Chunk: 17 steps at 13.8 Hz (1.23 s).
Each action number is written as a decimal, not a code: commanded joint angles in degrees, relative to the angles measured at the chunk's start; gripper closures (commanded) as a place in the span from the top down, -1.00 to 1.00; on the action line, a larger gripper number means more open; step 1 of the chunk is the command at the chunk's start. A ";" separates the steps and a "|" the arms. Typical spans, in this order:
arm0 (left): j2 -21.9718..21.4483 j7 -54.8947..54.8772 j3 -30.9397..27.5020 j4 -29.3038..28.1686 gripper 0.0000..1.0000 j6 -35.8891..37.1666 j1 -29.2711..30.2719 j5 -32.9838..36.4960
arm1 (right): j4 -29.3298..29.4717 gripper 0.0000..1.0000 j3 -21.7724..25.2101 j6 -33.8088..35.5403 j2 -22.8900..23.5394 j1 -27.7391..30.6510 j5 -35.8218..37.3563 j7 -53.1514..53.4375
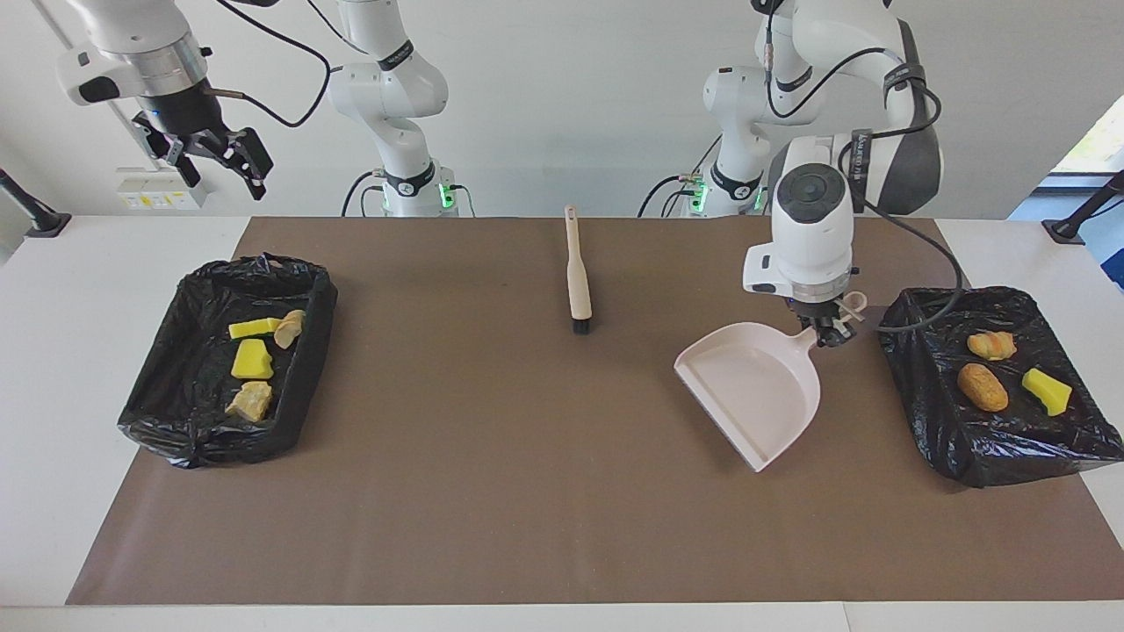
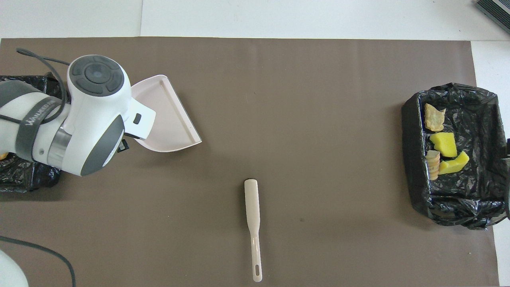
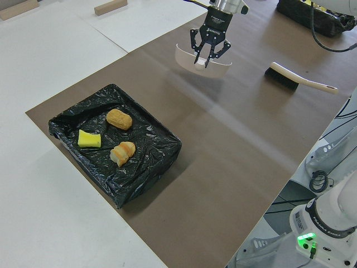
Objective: Sweep and dump trash in bin
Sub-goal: 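Bring the empty dustpan back to the table center with the left gripper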
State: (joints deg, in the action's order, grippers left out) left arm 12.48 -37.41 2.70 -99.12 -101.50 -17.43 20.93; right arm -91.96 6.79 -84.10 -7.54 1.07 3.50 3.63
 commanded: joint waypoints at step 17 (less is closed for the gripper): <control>23.19 69.64 -1.64 26.94 -1.00 -0.27 -19.31 -22.59 | 0.38 1.00 -1.96 -2.73 2.62 -0.10 -0.69 -5.21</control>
State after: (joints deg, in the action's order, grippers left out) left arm 30.79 27.13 2.62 -80.31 -103.57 -35.83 1.19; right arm -91.96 4.78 -85.55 -4.88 0.85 2.52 -0.46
